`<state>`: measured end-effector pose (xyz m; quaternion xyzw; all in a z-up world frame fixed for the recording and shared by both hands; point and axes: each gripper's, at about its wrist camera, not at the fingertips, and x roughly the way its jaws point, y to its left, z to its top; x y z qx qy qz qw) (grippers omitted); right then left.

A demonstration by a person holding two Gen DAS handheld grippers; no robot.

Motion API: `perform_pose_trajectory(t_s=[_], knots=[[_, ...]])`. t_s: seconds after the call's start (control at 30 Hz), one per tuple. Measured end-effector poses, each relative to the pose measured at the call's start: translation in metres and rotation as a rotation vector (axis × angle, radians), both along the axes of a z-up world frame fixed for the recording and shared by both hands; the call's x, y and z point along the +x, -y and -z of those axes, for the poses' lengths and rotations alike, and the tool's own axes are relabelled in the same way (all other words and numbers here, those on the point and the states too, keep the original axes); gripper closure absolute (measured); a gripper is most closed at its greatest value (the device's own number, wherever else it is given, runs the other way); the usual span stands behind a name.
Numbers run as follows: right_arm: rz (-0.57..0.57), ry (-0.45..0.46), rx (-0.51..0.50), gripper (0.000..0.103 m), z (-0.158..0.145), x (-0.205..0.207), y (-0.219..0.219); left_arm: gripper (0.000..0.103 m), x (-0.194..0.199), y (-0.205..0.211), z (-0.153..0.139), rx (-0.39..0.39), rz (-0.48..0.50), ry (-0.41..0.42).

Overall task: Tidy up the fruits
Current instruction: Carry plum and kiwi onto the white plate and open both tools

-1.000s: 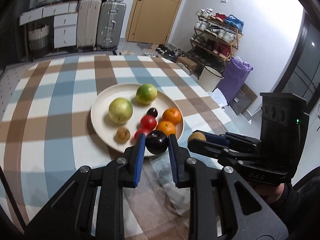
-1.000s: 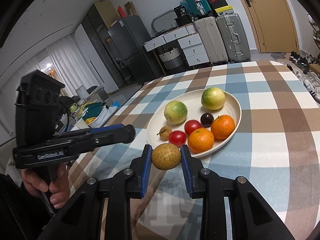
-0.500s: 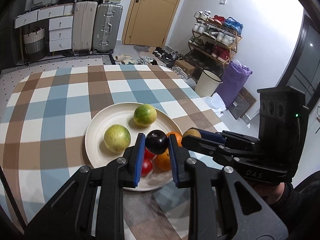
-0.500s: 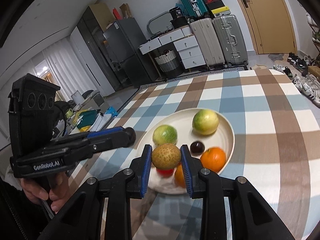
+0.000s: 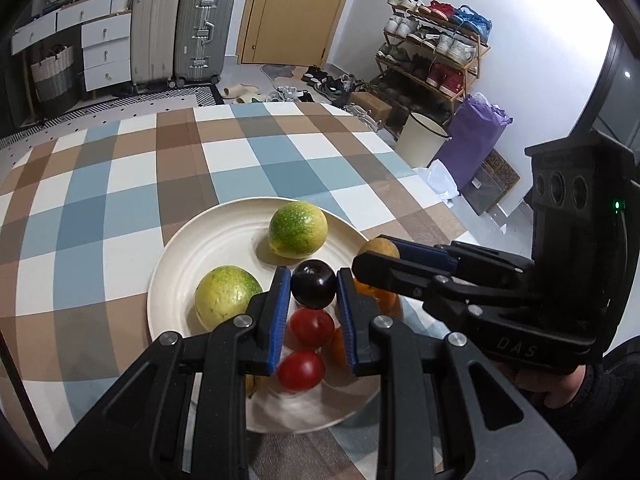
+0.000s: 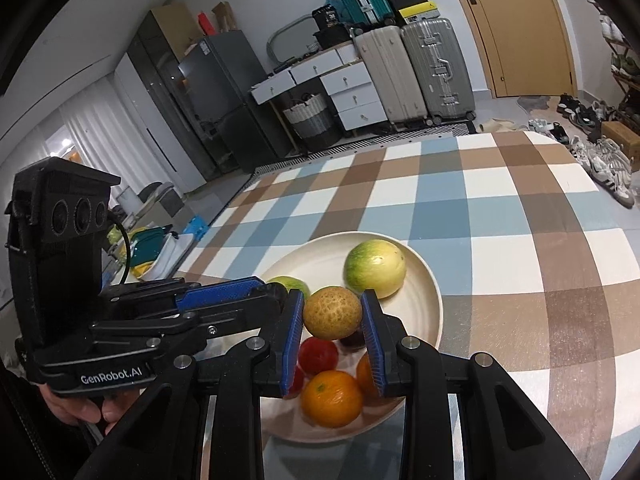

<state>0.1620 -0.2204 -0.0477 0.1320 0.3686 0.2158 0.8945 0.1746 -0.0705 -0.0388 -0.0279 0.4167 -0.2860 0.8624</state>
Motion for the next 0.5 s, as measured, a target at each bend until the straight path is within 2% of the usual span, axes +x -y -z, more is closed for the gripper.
perform_pose_trajectory(t_s=[0.27,0.5], knots=[[0.026,-0.029,-0.008,0.074,0.015,0.009,0.000,0.082,0.008,-0.002,0.011,-0.001,-0.004,-0.017],[0.028,-0.030,-0.017,0.073,0.015,0.010,-0.003,0.082,0.010,-0.003,0.014,0.000,-0.013,-0.023]])
